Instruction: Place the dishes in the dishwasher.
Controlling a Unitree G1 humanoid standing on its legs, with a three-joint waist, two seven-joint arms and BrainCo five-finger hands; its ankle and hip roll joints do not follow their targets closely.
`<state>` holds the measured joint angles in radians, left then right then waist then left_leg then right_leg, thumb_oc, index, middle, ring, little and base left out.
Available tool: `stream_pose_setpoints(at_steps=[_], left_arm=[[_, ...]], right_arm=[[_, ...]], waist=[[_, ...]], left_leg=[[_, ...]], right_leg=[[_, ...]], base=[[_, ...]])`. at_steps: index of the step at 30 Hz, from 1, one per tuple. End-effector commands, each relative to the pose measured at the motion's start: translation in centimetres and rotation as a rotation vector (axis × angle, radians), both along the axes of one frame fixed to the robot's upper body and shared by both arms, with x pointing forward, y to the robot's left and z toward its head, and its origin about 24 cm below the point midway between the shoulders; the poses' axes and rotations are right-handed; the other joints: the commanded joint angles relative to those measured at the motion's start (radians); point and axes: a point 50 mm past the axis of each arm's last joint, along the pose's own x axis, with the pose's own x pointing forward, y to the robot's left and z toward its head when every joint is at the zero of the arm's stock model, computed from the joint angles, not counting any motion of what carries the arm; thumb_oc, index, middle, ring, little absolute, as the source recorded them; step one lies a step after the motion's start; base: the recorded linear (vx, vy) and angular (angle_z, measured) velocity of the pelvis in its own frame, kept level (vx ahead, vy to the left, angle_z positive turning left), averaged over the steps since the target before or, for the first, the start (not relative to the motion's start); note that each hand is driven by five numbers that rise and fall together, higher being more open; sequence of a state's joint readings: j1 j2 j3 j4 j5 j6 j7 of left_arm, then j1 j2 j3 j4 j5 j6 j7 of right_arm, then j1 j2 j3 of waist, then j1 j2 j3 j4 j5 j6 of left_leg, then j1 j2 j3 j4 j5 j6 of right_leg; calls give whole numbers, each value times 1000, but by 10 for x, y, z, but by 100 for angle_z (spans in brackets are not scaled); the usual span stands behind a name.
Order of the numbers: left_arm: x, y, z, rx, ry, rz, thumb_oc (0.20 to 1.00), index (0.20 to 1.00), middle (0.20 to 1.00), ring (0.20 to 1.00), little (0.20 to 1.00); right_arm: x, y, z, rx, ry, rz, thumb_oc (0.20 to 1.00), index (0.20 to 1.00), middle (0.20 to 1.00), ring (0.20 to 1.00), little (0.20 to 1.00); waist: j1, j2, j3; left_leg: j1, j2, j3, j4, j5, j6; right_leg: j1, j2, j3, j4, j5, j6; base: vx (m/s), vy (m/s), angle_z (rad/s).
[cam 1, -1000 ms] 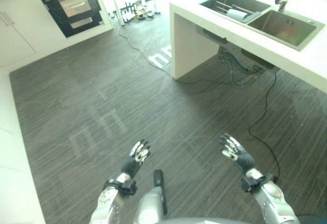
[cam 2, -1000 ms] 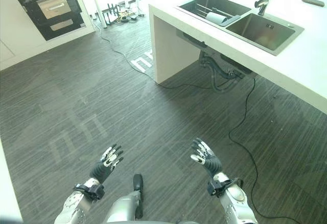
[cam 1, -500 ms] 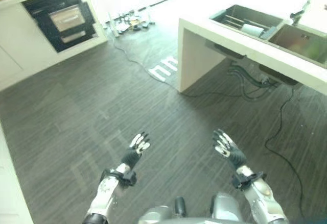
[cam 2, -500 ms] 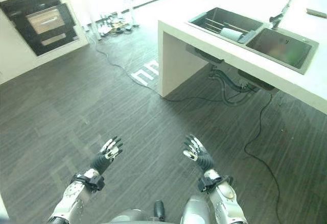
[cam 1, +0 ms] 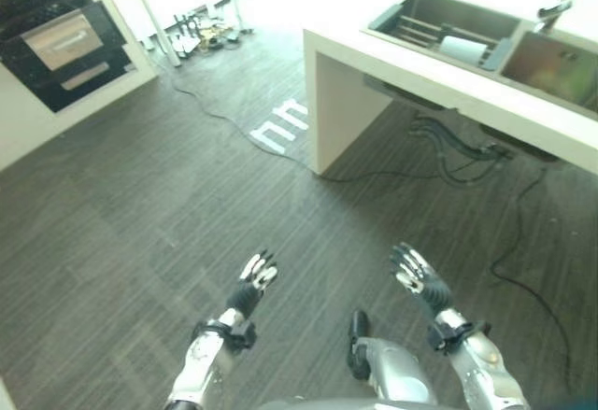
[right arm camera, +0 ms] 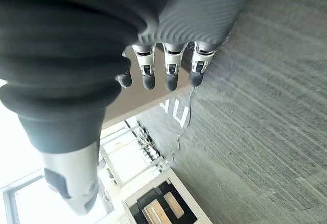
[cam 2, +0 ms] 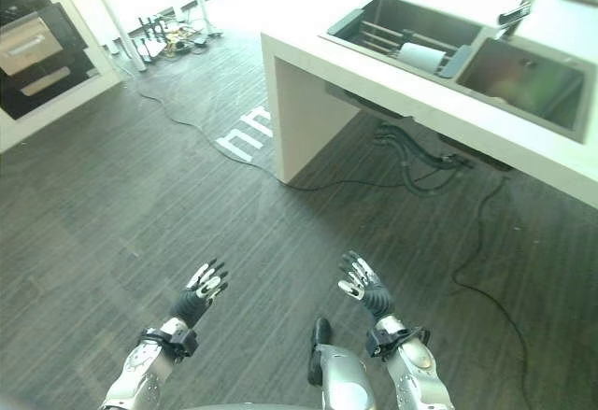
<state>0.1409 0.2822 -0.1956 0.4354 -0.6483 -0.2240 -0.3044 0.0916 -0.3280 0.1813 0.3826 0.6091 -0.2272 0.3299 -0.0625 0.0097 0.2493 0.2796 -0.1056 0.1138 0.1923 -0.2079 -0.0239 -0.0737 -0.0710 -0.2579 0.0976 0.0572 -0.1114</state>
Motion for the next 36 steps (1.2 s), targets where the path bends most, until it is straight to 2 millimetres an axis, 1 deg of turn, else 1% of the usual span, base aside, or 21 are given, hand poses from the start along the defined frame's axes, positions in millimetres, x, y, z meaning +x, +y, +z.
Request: stream_pose_setpoints(at_steps=[1, 2, 4, 5, 6, 7, 8, 10, 11, 13, 14, 15, 16, 18, 20, 25, 28, 31, 32, 35, 36], left_arm=[[8, -1, 15, -2, -110, -26, 1000, 1000, 1000, 1000, 1000], [9, -1, 16, -5, -113, -26, 1000, 1000, 1000, 1000, 1000], [9, -1, 16, -9, -110, -31, 1000, 1000, 1000, 1000, 1000], [9, -2, 14, -11, -106, -34, 1000, 1000, 1000, 1000, 1000], [9, -2, 14, -11, -105, -34, 1000, 1000, 1000, 1000, 1000], [9, -2, 14, -12, -103, -40, 1000, 1000, 1000, 1000, 1000], [10, -3, 14, -9, -105, -55, 1000, 1000, 1000, 1000, 1000], [10, -4, 14, -4, -109, -61, 1000, 1000, 1000, 1000, 1000], [10, -2, 16, 0, -112, -52, 1000, 1000, 1000, 1000, 1000], [9, 1, 16, -2, -110, -34, 1000, 1000, 1000, 1000, 1000], [8, 4, 16, -4, -108, -19, 1000, 1000, 1000, 1000, 1000], [7, 4, 16, -5, -109, -11, 1000, 1000, 1000, 1000, 1000], [3, 5, 16, -4, -108, -3, 1000, 1000, 1000, 1000, 1000], [0, 6, 15, -6, -104, -1, 1000, 1000, 1000, 1000, 1000], [-3, 7, 12, -11, -97, 2, 1000, 1000, 1000, 1000, 1000], [-6, 10, 9, 6, -80, 17, 1000, 1000, 1000, 1000, 1000], [-2, 16, 11, 41, -83, -6, 1000, 1000, 1000, 1000, 1000], [5, 18, 13, 64, -89, -32, 1000, 1000, 1000, 1000, 1000], [8, 16, 14, 68, -90, -49, 1000, 1000, 1000, 1000, 1000], [11, 11, 14, 79, -90, -58, 1000, 1000, 1000, 1000, 1000], [12, 9, 13, 72, -90, -41, 1000, 1000, 1000, 1000, 1000]], right_arm=[[14, -6, 23, -17, -127, 5, 1000, 1000, 1000, 1000, 1000], [14, -7, 23, -25, -130, 11, 1000, 1000, 1000, 1000, 1000], [14, -9, 24, -40, -128, 13, 1000, 1000, 1000, 1000, 1000], [15, -11, 23, -43, -120, 6, 1000, 1000, 1000, 1000, 1000], [15, -12, 23, -42, -118, 3, 1000, 1000, 1000, 1000, 1000], [15, -13, 22, -40, -111, -5, 1000, 1000, 1000, 1000, 1000], [15, -15, 20, -33, -105, -16, 1000, 1000, 1000, 1000, 1000], [15, -15, 19, -29, -102, -19, 1000, 1000, 1000, 1000, 1000], [15, -14, 17, -25, -94, -10, 1000, 1000, 1000, 1000, 1000], [14, -12, 15, -24, -86, -2, 1000, 1000, 1000, 1000, 1000], [13, -10, 13, -23, -79, 7, 1000, 1000, 1000, 1000, 1000], [12, -8, 12, -23, -78, 15, 1000, 1000, 1000, 1000, 1000], [13, -4, 12, -29, -84, 37, 1000, 1000, 1000, 1000, 1000], [13, -3, 12, -28, -88, 40, 1000, 1000, 1000, 1000, 1000], [13, -3, 12, -36, -87, 42, 1000, 1000, 1000, 1000, 1000], [12, -1, 8, -28, -60, 61, 1000, 1000, 1000, 1000, 1000], [8, 4, 7, -14, -59, 68, 1000, 1000, 1000, 1000, 1000], [7, 9, 6, 6, -55, 40, 1000, 1000, 1000, 1000, 1000], [7, 10, 6, 3, -57, 25, 1000, 1000, 1000, 1000, 1000], [7, 11, 6, 2, -53, 22, 1000, 1000, 1000, 1000, 1000], [10, 12, 7, -4, -54, 45, 1000, 1000, 1000, 1000, 1000]], waist=[[-9, -10, -63], [-7, -11, -64], [3, -22, -58], [11, -28, -51], [11, -38, -51], [18, -36, -42], [28, -38, -33], [37, -37, -25], [39, -39, -26], [48, -26, -18], [62, -19, -15], [72, -13, -14], [108, 3, -7], [126, 8, -3], [138, 8, -3], [146, 3, -23], [137, 2, -39], [116, 4, -41], [111, 2, -39], [108, 19, -27], [108, 29, -15]], left_leg=[[-34, 110, -23, 112, 85, -31], [-66, 117, -24, 188, 125, -44], [-167, 110, -33, 384, 162, -51], [-229, 107, -34, 489, 164, -48], [-251, 106, -31, 522, 168, -44], [-296, 125, -22, 583, 156, -36], [-346, 123, -12, 575, 134, -16], [-377, 108, -10, 530, 117, 1], [-367, 102, 6, 364, 98, 22], [-347, 101, -8, 193, 110, 19], [-353, 88, -45, 49, 133, 6], [-362, 92, -66, -25, 154, -4], [-412, 114, -114, -150, 258, -36], [-447, 130, -118, -184, 307, -46], [-481, 145, -101, -169, 320, -44], [-452, 124, -104, -138, 265, -11], [-380, 87, -143, -153, 223, 44], [-334, 43, -148, -193, 203, 106], [-327, 27, -139, -202, 196, 125], [-296, 26, -122, -226, 187, 140], [-272, 37, -108, -237, 181, 132]], right_leg=[[-5, -14, -44, -44, -38, 162], [6, -8, -37, -47, -47, 149], [32, -4, -15, -52, -64, 128], [51, -3, -4, -53, -73, 117], [56, -10, -1, -54, -76, 112], [76, -2, 6, -56, -87, 103], [103, 1, 20, -58, -96, 103], [124, 5, 37, -61, -102, 107], [138, 9, 67, -63, -115, 118], [157, 26, 97, -68, -127, 128], [173, 38, 130, -82, -135, 143], [185, 45, 144, -90, -141, 149], [233, 60, 183, -117, -157, 157], [259, 61, 192, -130, -165, 160], [287, 44, 187, -135, -175, 168], [301, 4, 190, -86, -211, 194], [261, -22, 180, 31, -235, 200], [194, -42, 188, 195, -165, 218], [165, -47, 188, 270, -124, 231], [70, -66, 135, 451, -83, 229], [23, -90, 99, 432, -95, 220]], base=[[284, -264, -71], [240, -253, -79], [194, -217, -29], [154, -177, -24], [154, -155, -39], [174, -111, -39], [206, -90, -31], [214, 7, -32], [264, 77, -53], [316, 122, -58], [334, 133, -56], [519, 175, -75], [413, 134, -68], [388, 140, -89], [350, 179, -100], [286, 194, -71], [416, 282, -29], [266, 277, -13], [117, 210, 10], [43, 160, -14], [7, 32, -83]])
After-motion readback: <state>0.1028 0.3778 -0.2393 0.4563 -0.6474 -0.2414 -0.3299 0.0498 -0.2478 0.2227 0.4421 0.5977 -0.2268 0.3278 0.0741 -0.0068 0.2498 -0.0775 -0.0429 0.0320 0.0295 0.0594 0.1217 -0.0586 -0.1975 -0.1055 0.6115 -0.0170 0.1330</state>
